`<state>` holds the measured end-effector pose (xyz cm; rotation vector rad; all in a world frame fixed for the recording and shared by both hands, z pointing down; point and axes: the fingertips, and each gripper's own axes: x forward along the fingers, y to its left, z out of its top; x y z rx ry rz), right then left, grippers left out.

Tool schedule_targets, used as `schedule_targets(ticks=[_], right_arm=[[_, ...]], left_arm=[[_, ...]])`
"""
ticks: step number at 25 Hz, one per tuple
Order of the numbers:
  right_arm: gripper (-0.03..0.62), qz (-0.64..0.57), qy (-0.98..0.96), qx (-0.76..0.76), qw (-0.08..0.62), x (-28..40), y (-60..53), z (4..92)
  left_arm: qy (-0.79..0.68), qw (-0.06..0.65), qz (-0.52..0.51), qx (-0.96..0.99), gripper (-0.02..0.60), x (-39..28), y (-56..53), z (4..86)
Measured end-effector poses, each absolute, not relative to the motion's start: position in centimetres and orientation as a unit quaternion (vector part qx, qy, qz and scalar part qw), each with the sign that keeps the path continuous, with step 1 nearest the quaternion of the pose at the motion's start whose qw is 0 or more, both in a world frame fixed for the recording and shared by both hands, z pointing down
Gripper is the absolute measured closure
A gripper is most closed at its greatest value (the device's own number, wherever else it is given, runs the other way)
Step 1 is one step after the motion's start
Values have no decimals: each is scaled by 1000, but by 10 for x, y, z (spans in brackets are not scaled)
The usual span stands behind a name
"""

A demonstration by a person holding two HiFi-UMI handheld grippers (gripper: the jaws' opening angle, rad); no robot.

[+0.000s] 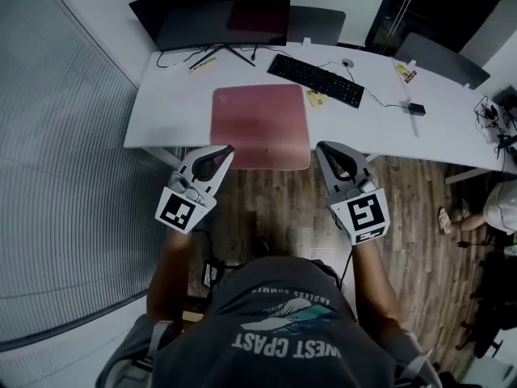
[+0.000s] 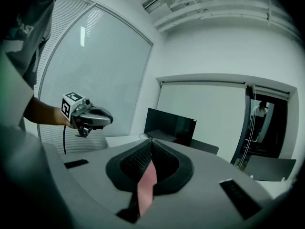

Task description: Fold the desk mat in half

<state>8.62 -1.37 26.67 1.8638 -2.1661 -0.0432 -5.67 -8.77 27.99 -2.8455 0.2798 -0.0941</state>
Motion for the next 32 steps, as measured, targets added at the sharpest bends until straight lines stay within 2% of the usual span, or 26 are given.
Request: schedule_targets(ticks=[13,32], right_arm=[[568,9,-751,640,162,88,-63,295],[566,102,-790,576,185,118,-130,403]], left_arm=[[115,111,-45,-986,560,-72,-146,316],[178,51,-126,-975,560,-78,-221,422]])
